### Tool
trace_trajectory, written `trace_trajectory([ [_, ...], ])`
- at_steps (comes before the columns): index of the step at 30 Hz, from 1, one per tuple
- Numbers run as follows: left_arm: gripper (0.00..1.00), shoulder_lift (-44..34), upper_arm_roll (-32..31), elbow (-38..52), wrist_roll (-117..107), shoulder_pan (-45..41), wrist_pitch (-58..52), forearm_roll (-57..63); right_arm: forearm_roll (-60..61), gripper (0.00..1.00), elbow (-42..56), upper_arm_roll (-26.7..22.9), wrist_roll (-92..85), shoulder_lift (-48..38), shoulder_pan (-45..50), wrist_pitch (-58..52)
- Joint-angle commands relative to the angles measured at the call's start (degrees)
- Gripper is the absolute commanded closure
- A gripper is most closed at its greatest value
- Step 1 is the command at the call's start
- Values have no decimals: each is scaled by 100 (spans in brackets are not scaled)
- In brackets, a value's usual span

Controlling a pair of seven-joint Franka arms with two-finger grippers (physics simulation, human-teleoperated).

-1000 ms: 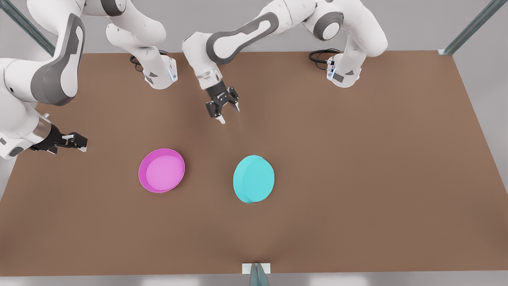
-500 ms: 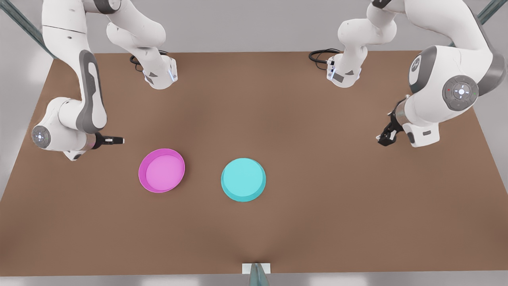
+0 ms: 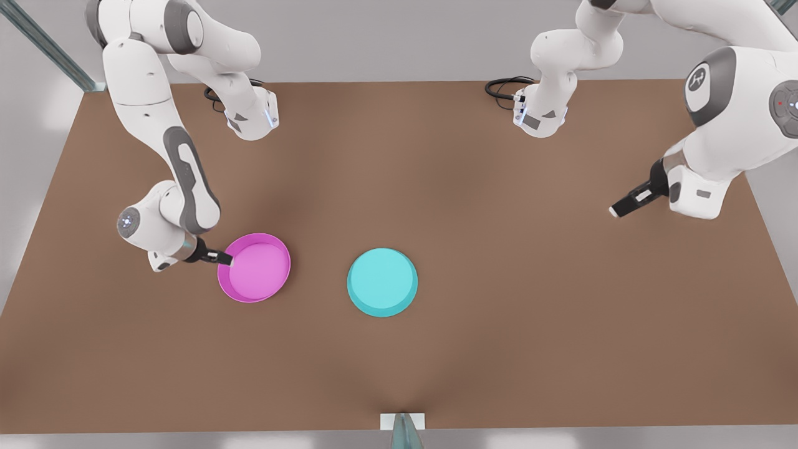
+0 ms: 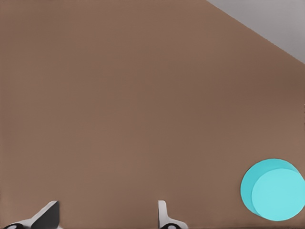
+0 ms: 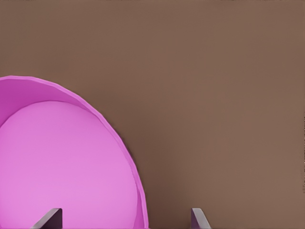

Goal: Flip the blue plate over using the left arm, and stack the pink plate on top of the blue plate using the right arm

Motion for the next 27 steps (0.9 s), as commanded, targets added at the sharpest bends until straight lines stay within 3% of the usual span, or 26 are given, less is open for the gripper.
trace_trajectory([
  [1, 0, -29, -2, 11, 2477, 0, -93, 23, 87, 0, 9, 0, -123, 54, 2, 496],
  [14, 0, -12, 86, 90, 2495, 43, -67, 23, 245, 0, 18, 106, -140, 318, 2, 496],
  [16, 0, -21, 86, 90, 2495, 26, -75, 32, 245, 43, 18, 106, -149, 318, 11, 487],
  [17, 0, -12, 86, 90, 2495, 35, -58, 23, 245, 48, 18, 106, -149, 309, 11, 478],
  [20, 0, 50, 121, 55, 2688, 52, -40, 32, 245, 77, 27, 115, -149, 274, 11, 408],
  [27, 0, 58, 156, 46, 2688, 61, -40, 23, 245, 79, 264, 115, -149, -51, -77, -163],
])
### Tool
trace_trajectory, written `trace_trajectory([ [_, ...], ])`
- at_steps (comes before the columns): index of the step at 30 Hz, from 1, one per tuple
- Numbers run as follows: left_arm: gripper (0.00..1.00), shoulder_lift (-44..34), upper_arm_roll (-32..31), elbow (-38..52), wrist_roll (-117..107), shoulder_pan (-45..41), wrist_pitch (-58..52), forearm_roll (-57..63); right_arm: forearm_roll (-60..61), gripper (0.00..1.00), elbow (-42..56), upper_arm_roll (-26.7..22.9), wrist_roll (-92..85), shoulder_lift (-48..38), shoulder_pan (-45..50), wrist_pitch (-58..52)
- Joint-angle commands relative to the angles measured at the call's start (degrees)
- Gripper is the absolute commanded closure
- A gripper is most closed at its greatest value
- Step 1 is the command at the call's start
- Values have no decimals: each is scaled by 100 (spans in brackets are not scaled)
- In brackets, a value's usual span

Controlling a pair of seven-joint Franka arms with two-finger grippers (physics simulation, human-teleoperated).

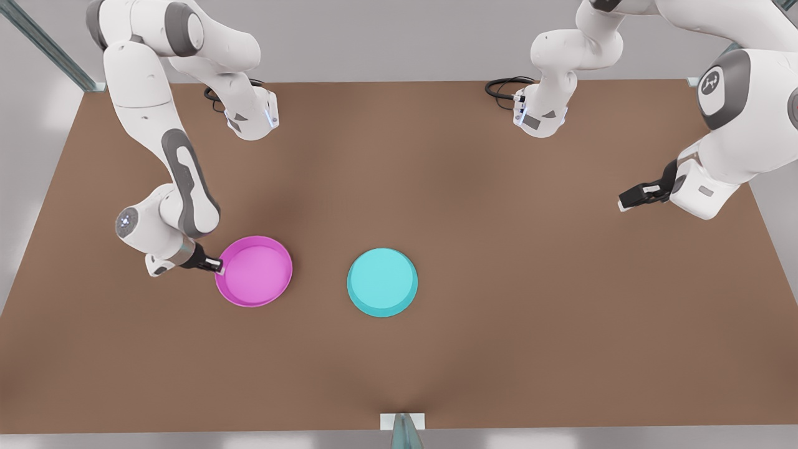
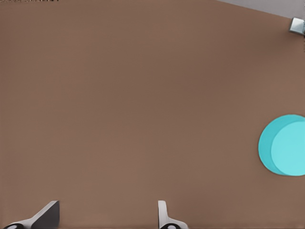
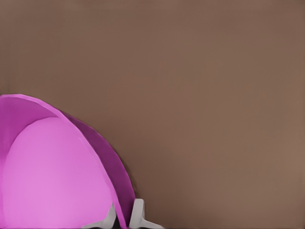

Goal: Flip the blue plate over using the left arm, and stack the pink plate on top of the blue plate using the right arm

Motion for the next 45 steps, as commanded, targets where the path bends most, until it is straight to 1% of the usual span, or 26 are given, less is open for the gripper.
trace_trajectory([
  [1, 0, -6, -1, 9, 671, -4, 1, 2, -69, 79, 98, -1, 170, -128, -16, -515],
  [4, 0, -23, -1, 9, 671, -13, -8, 2, -69, 79, 335, -1, 170, -295, -69, -1025],
  [7, 0, -50, -1, 0, 671, -22, -43, 2, -60, 79, 713, 7, 187, -234, 10, -1324],
  [8, 0, -50, -1, -8, 680, -22, -43, -7, -52, 79, 863, 77, 240, -163, 151, -1377],
  [9, 0, -50, -1, -8, 671, -22, -43, 2, 106, 79, 1030, 235, 249, -40, 169, -1377],
  [11, 0, -50, -1, -8, 671, -22, -52, 2, 467, 79, 1302, 368, 363, 171, 204, -1377],
  [13, 0, -50, -1, -17, 680, -22, -60, 2, 476, 79, 1548, 570, 574, 302, 274, -1368],
  [15, 0, -59, -1, -17, 680, -31, -105, 2, 502, 79, 1794, 798, 1004, 531, 379, -1289],
  [19, 0, -50, -1, -17, 671, -31, -105, 2, 502, 79, 2225, 816, 2323, 698, 1091, -1245],
  [21, 0, -50, -1, -17, 671, -31, -105, 2, 502, 79, 2260, 816, 2973, 821, 1407, -1026],
  [27, 0, -76, 7, 44, 680, -22, -105, 11, 485, 79, 2199, 807, 3360, 856, 1803, -867],
  [29, 0, -76, 25, 53, 671, -13, -60, 11, 484, 79, 2111, 807, 3387, 865, 1953, -622],
  [30, 0, -94, 235, 53, 767, 4, -104, -77, 484, 79, 2111, 807, 3387, 874, 2023, -578],
  [31, 0, -94, 447, 44, 1409, -4, -315, -77, 484, 79, 2102, 816, 3395, 900, 2137, -420],
  [35, 0, -85, 526, 44, 1497, -4, -342, -86, 511, 79, 2181, 825, 3404, 1067, 2392, -156],
  [38, 0, -67, 517, 44, 1471, -4, -491, -104, 502, 79, 2199, 825, 3395, 1120, 2401, -68],
  [40, 0, -76, 535, 44, 1453, -4, -518, -139, 467, 0, 2208, 825, 3308, 1120, 2401, -41],
  [45, 0, 91, 508, 36, 1471, -4, -544, -156, 449, 0, 2190, 825, 3255, 1094, 2357, 3],
])
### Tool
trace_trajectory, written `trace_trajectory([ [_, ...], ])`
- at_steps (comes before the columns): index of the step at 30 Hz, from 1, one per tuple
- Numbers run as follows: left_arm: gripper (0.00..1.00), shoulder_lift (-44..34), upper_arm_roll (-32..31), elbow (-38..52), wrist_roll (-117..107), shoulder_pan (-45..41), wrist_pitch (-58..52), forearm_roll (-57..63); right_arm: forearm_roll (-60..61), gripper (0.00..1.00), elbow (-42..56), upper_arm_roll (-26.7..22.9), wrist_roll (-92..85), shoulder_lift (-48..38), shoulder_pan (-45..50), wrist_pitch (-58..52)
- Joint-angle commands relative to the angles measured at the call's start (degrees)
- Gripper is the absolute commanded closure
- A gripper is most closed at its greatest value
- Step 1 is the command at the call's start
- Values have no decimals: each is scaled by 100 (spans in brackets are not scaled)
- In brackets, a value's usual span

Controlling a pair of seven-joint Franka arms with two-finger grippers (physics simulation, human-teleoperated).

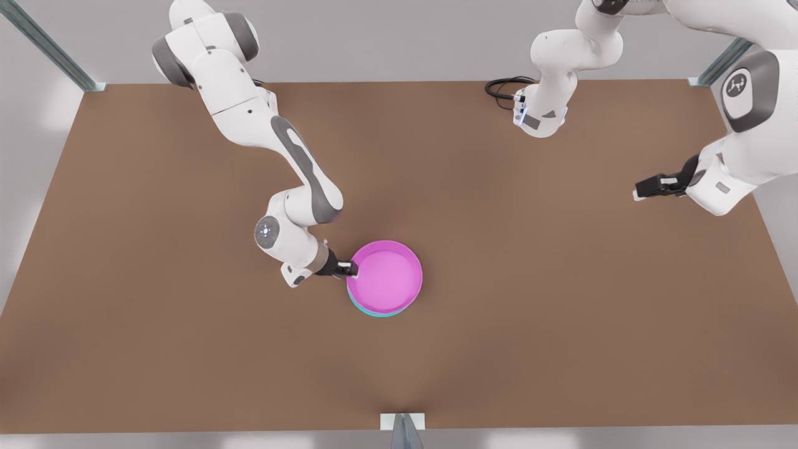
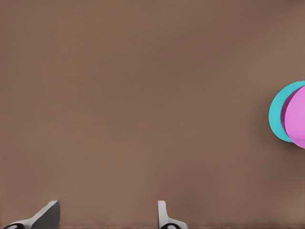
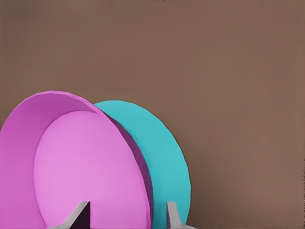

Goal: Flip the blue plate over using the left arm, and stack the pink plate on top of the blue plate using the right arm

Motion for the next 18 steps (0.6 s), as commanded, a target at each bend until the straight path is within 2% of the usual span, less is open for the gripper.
trace_trajectory([
  [1, 0, 41, 4, 10, 327, 5, 44, -8, -6, 0, 1, -30, 593, -103, -57, 35],
  [2, 0, 32, 4, 19, 309, 13, 44, 1, -15, 0, -34, -154, 155, -314, -302, -78],
  [4, 0, 32, 13, 19, 309, 22, 44, 1, -348, 0, 922, -162, -1400, -350, -1890, -2140],
  [6, 0, 32, 13, 19, 300, 13, 44, 9, -2642, 0, 2110, -198, -1912, -701, -2685, -4585],
  [7, 0, 58, 13, 19, 300, 13, 44, 9, -3319, 0, 2348, -206, -1868, -1043, -2614, -5115],
  [11, 0, 155, 13, 19, 309, 22, 53, 18, -3417, 0, 2260, -215, -1174, -2573, -2808, -6512],
  [13, 0, 217, 22, 19, 318, 22, 9, 1, -3531, 0, 2444, -198, -1069, -2617, -2764, -7110],
  [18, 0, 357, 57, 27, 406, 49, -9, 18, -3531, 0, 2444, -198, -761, -2600, -2782, -7163],
])
